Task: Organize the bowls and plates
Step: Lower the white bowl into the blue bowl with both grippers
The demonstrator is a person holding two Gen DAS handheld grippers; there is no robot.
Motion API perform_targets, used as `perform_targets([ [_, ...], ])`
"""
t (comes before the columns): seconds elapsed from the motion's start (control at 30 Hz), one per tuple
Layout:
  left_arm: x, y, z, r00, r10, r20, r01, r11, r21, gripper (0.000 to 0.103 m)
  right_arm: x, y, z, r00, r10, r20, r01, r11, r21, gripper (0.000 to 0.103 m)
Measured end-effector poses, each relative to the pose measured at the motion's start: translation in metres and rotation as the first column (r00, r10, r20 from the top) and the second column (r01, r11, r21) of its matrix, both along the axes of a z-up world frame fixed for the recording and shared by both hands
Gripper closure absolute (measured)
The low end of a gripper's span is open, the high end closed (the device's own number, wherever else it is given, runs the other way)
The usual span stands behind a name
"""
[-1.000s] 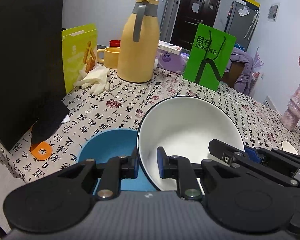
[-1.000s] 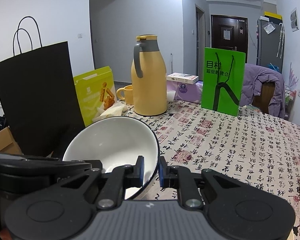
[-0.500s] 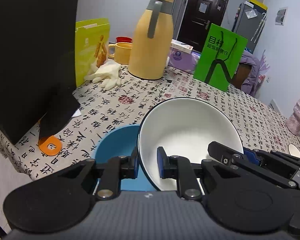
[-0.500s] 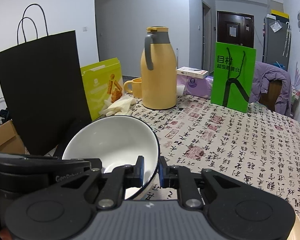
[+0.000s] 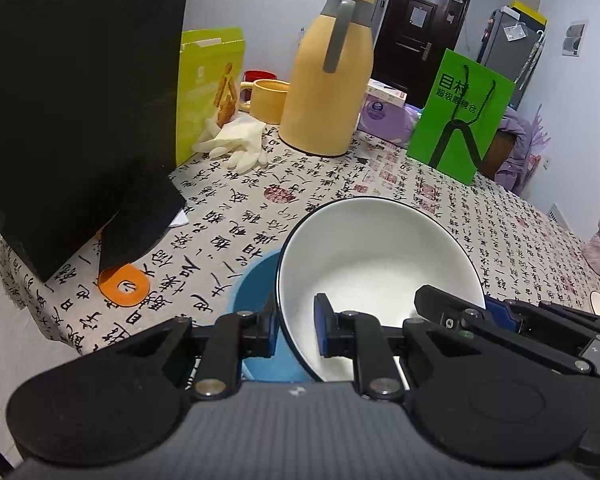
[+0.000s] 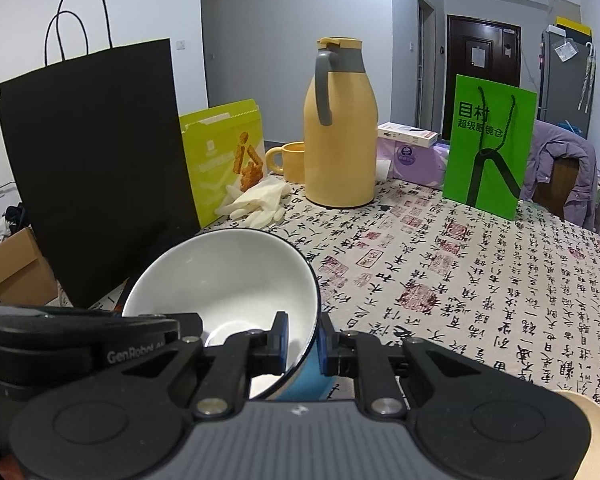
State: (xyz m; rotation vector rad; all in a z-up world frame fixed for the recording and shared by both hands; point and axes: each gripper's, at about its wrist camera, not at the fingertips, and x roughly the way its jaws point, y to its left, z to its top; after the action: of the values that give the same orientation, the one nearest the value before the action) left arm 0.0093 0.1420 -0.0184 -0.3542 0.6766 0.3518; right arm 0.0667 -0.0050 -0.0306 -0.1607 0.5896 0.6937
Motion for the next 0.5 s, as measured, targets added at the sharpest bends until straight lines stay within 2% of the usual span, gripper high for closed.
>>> perform_targets([
  [0.5,0.002,0.016,-0.015,1.0,0.01,-0.027,-0.011,1.0,-0.011,0.085,0.006,0.018,-0.014,0.999,0.011,-0.042,-0.012,1.0,-0.022,0.089],
])
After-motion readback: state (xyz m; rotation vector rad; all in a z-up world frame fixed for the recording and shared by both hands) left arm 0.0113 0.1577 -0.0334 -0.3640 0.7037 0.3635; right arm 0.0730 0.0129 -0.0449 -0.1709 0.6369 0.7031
